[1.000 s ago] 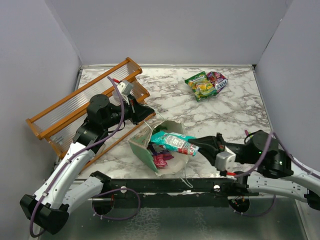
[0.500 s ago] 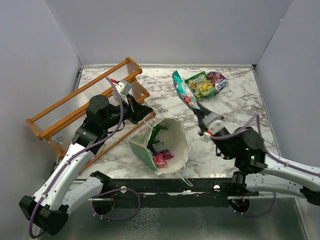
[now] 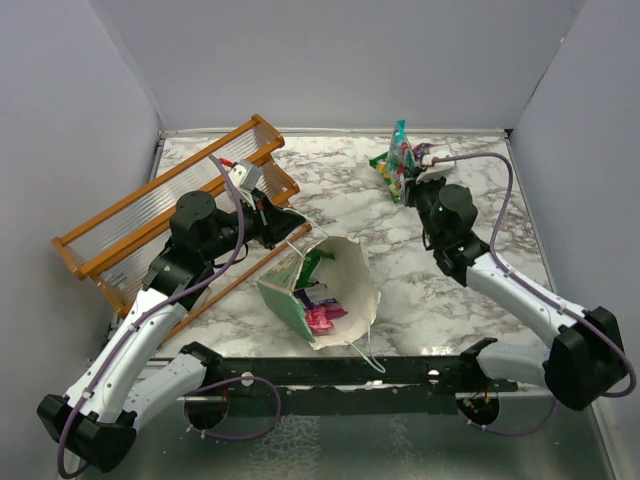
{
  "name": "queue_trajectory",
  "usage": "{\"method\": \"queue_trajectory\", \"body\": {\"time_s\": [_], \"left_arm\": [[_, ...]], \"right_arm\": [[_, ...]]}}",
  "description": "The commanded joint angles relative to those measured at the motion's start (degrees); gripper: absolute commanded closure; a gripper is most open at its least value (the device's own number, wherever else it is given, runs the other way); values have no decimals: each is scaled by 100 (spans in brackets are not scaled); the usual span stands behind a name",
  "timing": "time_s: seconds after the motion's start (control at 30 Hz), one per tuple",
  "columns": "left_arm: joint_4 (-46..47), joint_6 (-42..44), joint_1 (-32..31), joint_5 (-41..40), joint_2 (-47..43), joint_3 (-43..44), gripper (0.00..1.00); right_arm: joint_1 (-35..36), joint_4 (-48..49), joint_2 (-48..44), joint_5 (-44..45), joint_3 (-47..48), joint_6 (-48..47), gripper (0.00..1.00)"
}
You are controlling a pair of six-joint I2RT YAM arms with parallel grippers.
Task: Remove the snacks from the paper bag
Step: Place the snack at the center of the board.
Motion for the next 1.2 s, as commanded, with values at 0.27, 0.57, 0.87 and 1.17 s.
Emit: {"method": "queue_trajectory", "body": {"time_s": [0.27,0.57,0.87,1.17], "left_arm": [[173,-93,5,172,25,-20,100],[105,-112,5,167,-19,-19,100],[11,-108,5,163,-72,18,100],[-5,-133,5,209,-70,42,100]], "right_arm": [[-2101,4100,2471,-2619,-13,5273,99],[-2409,5304,4373,-2458,1008,6673,98],[-2461,5441,5368,-1644,1091,7347,98],[-2590,5916,6202,-1215,724,7396,98]]}}
